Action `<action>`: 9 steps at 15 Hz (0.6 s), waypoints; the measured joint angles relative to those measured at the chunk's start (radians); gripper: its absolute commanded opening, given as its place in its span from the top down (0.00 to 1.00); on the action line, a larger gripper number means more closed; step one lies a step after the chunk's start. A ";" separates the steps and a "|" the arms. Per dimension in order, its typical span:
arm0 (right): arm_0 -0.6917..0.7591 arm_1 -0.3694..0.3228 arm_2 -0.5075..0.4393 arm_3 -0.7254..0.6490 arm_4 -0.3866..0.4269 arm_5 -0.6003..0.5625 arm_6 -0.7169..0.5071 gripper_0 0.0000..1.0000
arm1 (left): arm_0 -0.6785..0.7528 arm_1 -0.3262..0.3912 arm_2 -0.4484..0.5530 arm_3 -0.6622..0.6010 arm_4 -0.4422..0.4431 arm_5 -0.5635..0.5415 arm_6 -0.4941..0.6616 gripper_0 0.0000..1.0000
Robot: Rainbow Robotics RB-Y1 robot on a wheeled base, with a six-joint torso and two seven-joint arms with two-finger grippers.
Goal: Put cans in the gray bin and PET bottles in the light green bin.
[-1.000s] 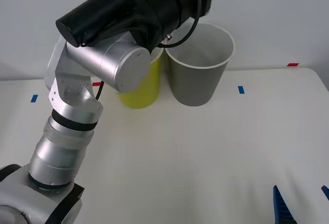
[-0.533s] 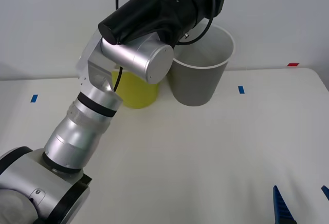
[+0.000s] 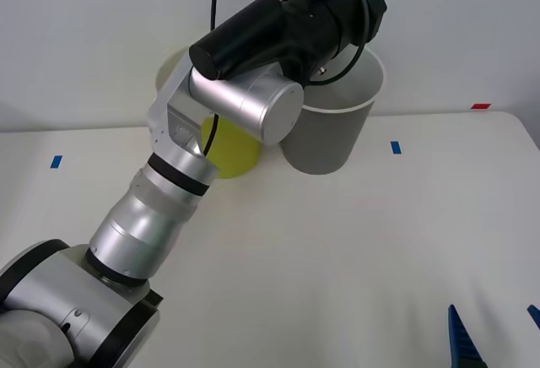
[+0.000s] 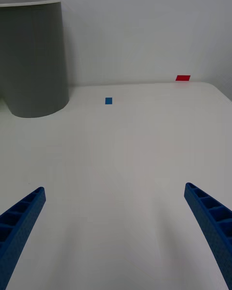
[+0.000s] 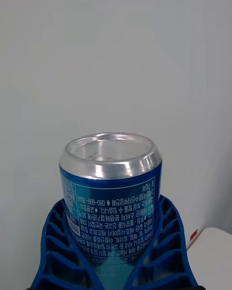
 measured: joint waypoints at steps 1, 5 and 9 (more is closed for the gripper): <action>0.000 0.000 0.000 0.000 0.000 0.000 0.000 0.00 | 0.000 -0.001 -0.001 0.001 -0.001 0.000 0.000 1.00; 0.000 0.000 0.000 0.000 0.000 0.000 0.000 0.00 | 0.000 0.002 -0.002 0.017 -0.009 -0.003 -0.001 1.00; 0.000 0.000 0.000 0.000 0.000 0.000 0.000 0.00 | 0.000 0.005 -0.009 0.044 -0.010 -0.033 0.007 1.00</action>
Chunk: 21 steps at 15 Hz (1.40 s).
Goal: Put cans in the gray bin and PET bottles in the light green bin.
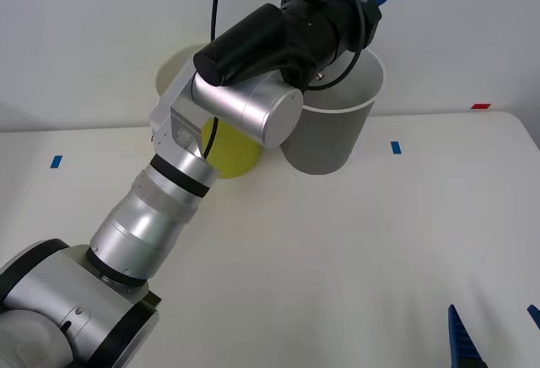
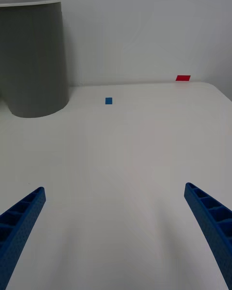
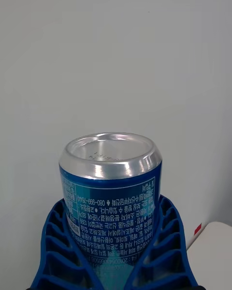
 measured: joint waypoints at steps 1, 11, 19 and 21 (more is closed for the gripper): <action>0.000 0.000 0.000 0.000 0.000 0.000 0.000 0.00 | 0.000 0.002 0.000 0.000 -0.001 -0.001 0.001 1.00; 0.000 0.000 0.000 0.000 0.000 0.000 0.000 0.00 | 0.000 0.028 0.006 0.001 -0.012 -0.002 0.026 0.00; 0.000 0.000 0.000 0.000 0.000 0.000 0.000 0.00 | 0.000 0.046 0.007 0.001 -0.007 -0.014 0.054 0.00; 0.000 0.000 0.000 0.000 0.000 0.000 0.000 0.00 | 0.000 0.050 0.008 0.001 -0.008 -0.021 0.060 0.00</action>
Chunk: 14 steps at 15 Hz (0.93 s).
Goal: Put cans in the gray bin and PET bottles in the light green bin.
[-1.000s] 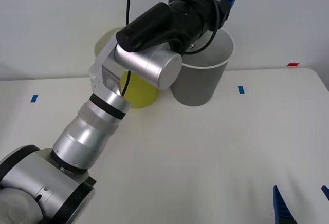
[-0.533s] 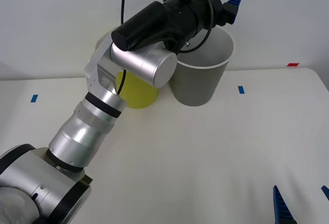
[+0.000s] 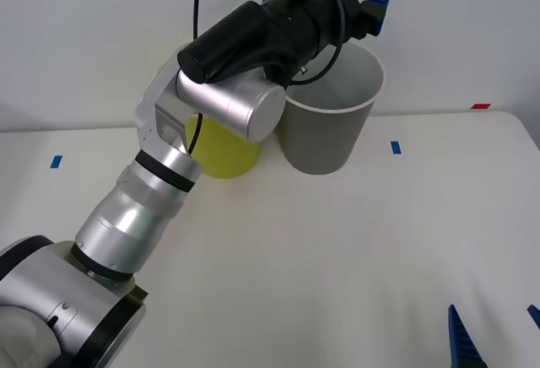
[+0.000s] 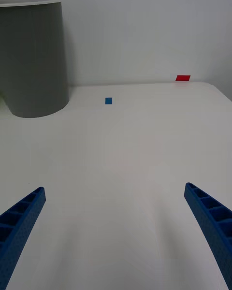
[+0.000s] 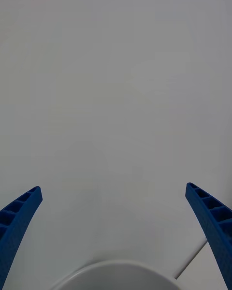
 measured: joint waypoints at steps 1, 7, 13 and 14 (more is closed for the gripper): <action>0.000 0.000 0.000 0.000 0.000 0.000 0.000 0.00 | 0.000 0.001 0.002 0.000 -0.001 -0.003 0.003 0.00; 0.000 0.000 0.000 0.000 0.000 0.000 0.000 0.00 | 0.079 0.013 0.025 -0.205 -0.006 0.117 0.009 0.00; 0.000 0.000 0.000 0.000 0.000 0.000 0.000 0.00 | 0.342 0.067 0.087 -0.591 -0.049 0.299 -0.001 0.00; 0.000 0.000 0.000 0.000 0.000 0.000 0.000 0.00 | 0.382 0.078 0.095 -0.635 -0.051 0.300 -0.002 0.00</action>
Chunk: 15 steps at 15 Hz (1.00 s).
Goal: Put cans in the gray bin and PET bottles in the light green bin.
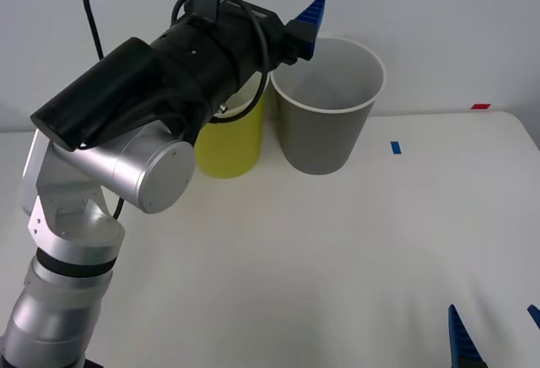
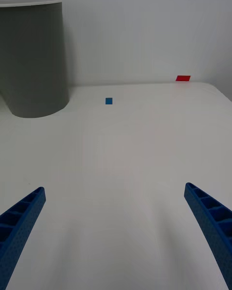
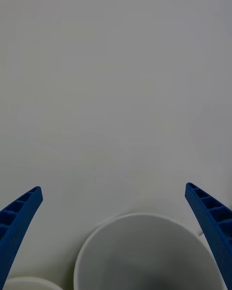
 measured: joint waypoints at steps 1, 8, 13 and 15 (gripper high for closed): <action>0.000 0.000 0.000 0.000 0.000 0.000 0.000 0.00 | 0.039 0.010 0.008 -0.040 -0.002 0.000 0.000 0.00; 0.000 0.000 0.000 0.000 0.000 0.000 0.000 0.00 | 0.342 0.095 0.067 -0.322 -0.023 0.001 0.008 0.00; 0.000 0.000 0.000 0.000 0.000 0.000 0.000 0.00 | 0.592 0.109 0.146 -0.444 -0.038 -0.030 0.021 0.00; 0.000 0.000 0.000 0.000 0.000 0.000 0.000 0.00 | 0.665 0.100 0.180 -0.454 -0.045 -0.056 0.027 0.00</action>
